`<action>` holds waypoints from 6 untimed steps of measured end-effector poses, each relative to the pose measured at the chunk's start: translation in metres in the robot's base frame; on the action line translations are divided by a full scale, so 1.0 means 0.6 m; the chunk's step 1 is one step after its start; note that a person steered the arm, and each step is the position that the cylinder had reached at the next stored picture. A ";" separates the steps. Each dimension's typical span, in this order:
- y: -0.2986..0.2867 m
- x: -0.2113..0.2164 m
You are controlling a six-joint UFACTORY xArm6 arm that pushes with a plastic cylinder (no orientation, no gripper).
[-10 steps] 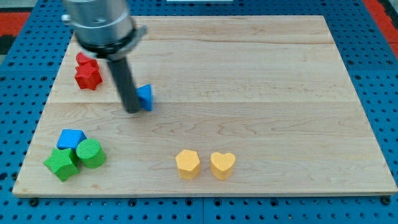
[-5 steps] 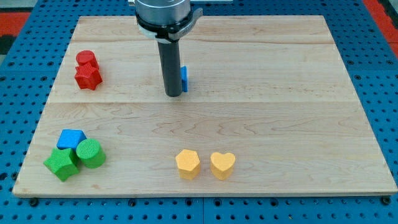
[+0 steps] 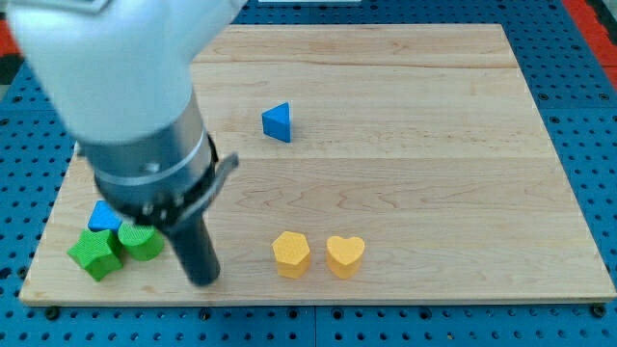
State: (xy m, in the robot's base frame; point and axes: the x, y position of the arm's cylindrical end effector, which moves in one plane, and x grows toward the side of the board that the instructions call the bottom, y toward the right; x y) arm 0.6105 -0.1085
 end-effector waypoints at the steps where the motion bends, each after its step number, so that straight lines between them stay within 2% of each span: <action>1: -0.063 0.003; 2: -0.121 -0.067; 3: -0.130 -0.108; 5: -0.136 -0.110; 6: -0.156 -0.161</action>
State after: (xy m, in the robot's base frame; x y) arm 0.5136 -0.2022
